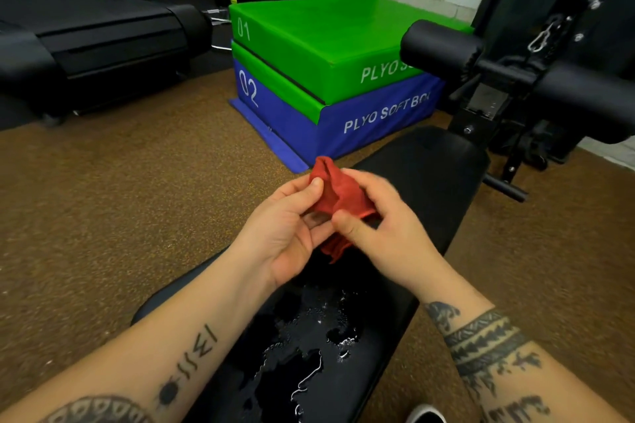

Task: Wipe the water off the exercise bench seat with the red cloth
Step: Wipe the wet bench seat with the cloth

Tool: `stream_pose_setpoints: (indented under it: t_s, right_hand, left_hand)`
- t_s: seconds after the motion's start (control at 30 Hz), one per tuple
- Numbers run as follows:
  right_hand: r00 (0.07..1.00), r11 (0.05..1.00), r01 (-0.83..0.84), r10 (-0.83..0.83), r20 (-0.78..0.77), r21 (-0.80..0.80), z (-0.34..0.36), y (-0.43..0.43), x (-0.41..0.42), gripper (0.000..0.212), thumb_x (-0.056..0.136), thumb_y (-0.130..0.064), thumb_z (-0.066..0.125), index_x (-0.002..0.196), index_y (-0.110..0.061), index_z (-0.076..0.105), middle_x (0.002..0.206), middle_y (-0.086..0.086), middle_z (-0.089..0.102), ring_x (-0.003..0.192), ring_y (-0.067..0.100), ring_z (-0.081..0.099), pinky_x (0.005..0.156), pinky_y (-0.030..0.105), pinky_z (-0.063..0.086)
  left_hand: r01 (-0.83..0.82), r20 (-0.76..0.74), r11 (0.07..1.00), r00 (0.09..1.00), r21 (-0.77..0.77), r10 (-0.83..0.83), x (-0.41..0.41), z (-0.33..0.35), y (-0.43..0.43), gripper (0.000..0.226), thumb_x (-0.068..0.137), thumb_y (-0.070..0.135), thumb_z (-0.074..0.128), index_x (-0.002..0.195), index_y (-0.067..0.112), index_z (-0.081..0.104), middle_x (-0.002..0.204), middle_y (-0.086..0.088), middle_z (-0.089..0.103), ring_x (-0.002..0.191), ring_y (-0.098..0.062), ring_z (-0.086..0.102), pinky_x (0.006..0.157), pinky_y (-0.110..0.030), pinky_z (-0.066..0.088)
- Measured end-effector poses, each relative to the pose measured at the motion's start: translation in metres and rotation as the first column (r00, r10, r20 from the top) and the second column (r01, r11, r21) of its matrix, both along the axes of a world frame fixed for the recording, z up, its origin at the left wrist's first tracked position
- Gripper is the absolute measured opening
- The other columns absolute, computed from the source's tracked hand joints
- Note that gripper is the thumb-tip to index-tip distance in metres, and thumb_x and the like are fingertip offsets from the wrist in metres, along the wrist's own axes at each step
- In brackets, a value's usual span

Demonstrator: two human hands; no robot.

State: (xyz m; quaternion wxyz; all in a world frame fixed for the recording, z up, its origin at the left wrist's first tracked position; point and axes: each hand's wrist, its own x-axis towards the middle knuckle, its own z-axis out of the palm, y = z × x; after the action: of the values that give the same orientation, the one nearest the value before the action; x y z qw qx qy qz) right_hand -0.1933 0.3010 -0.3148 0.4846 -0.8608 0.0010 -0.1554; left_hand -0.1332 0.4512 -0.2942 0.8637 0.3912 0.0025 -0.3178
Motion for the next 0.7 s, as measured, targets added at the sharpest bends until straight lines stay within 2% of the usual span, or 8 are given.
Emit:
stream_pose_setpoints:
  t_s: [0.1, 0.2, 0.27, 0.4, 0.5, 0.57, 0.63, 0.7]
  right_hand:
    - [0.998, 0.991, -0.019, 0.012, 0.055, 0.131, 0.001, 0.006, 0.004, 0.039, 0.087, -0.036, 0.066, 0.126, -0.036, 0.06, 0.118, -0.017, 0.069, 0.11, -0.005, 0.062, 0.095, 0.014, 0.045]
    - [0.978, 0.967, 0.188, -0.201, 0.062, 0.169, 0.008, -0.005, 0.011, 0.016, 0.091, -0.039, 0.056, 0.095, -0.035, 0.071, 0.083, -0.02, 0.072, 0.08, -0.003, 0.063, 0.078, 0.023, 0.051]
    - [0.968, 0.885, 0.235, -0.253, -0.01, 0.402, 0.016, -0.016, 0.014, 0.026, 0.091, -0.047, 0.058, 0.093, -0.026, 0.073, 0.083, -0.011, 0.074, 0.081, 0.009, 0.064, 0.074, 0.032, 0.056]
    - [0.99, 0.598, 0.121, -0.01, -0.144, 0.792, 0.04, -0.016, 0.006, 0.037, 0.099, -0.035, 0.048, 0.11, -0.006, 0.067, 0.103, 0.012, 0.076, 0.097, 0.022, 0.072, 0.081, 0.034, 0.06]
    - [0.981, 0.447, 0.124, 0.079, -0.178, 0.886, 0.047, -0.012, 0.002, 0.06, 0.09, -0.044, 0.051, 0.129, 0.001, 0.058, 0.123, 0.021, 0.069, 0.113, 0.029, 0.068, 0.089, 0.04, 0.059]
    - [0.969, 0.361, 0.153, 0.129, -0.211, 0.92, 0.048, -0.01, 0.002, 0.064, 0.09, -0.049, 0.047, 0.13, -0.001, 0.058, 0.122, 0.02, 0.069, 0.112, 0.029, 0.068, 0.088, 0.044, 0.059]
    - [0.96, 0.312, 0.17, 0.161, -0.229, 0.935, 0.047, -0.012, 0.002, 0.061, 0.093, -0.052, 0.043, 0.126, -0.005, 0.061, 0.114, 0.02, 0.072, 0.102, 0.029, 0.073, 0.083, 0.047, 0.06]
    - [0.961, 0.301, 0.16, 0.169, -0.218, 0.94, 0.048, -0.014, 0.001, 0.06, 0.091, -0.053, 0.043, 0.126, -0.009, 0.062, 0.113, 0.019, 0.073, 0.1, 0.029, 0.073, 0.082, 0.048, 0.06]
  left_hand:
    - [0.038, 0.072, 0.999, 0.997, 0.035, -0.04, 0.001, 0.003, 0.001, 0.012, 0.093, 0.011, 0.058, 0.1, 0.013, 0.068, 0.089, -0.009, 0.076, 0.072, -0.017, 0.074, 0.068, -0.031, 0.062]
    - [0.015, 0.16, 0.992, 0.986, 0.125, -0.035, 0.008, 0.007, 0.008, 0.015, 0.095, 0.011, 0.056, 0.101, 0.014, 0.069, 0.089, -0.007, 0.075, 0.074, -0.017, 0.071, 0.071, -0.033, 0.06]
    - [-0.039, 0.201, 0.985, 0.979, 0.168, 0.005, 0.015, 0.014, 0.014, 0.017, 0.095, 0.009, 0.054, 0.103, 0.013, 0.069, 0.088, -0.005, 0.072, 0.076, -0.016, 0.066, 0.072, -0.032, 0.056]
    - [-0.081, 0.3, 0.968, 0.954, 0.235, 0.007, 0.019, 0.018, 0.019, 0.02, 0.094, 0.008, 0.059, 0.11, 0.012, 0.069, 0.095, -0.007, 0.07, 0.082, -0.015, 0.063, 0.07, -0.031, 0.055]
    - [-0.142, 0.251, 0.967, 0.964, 0.212, 0.087, 0.011, 0.015, 0.013, 0.026, 0.094, 0.013, 0.061, 0.12, 0.015, 0.063, 0.1, -0.008, 0.068, 0.08, -0.016, 0.064, 0.07, -0.033, 0.058]
    - [-0.097, 0.214, 0.976, 0.975, 0.194, 0.055, 0.005, 0.013, 0.01, 0.035, 0.095, 0.021, 0.06, 0.13, 0.022, 0.057, 0.109, -0.006, 0.071, 0.086, -0.019, 0.066, 0.082, -0.038, 0.056]
    - [-0.058, 0.251, 0.975, 0.968, 0.216, 0.002, 0.0, 0.009, 0.007, 0.047, 0.095, 0.028, 0.06, 0.139, 0.035, 0.049, 0.121, 0.007, 0.068, 0.108, -0.019, 0.065, 0.101, -0.043, 0.049]
    - [-0.088, 0.456, 0.948, 0.888, 0.304, -0.064, -0.006, 0.005, 0.007, 0.056, 0.091, 0.037, 0.064, 0.143, 0.045, 0.042, 0.139, 0.018, 0.052, 0.132, -0.01, 0.051, 0.116, -0.042, 0.036]
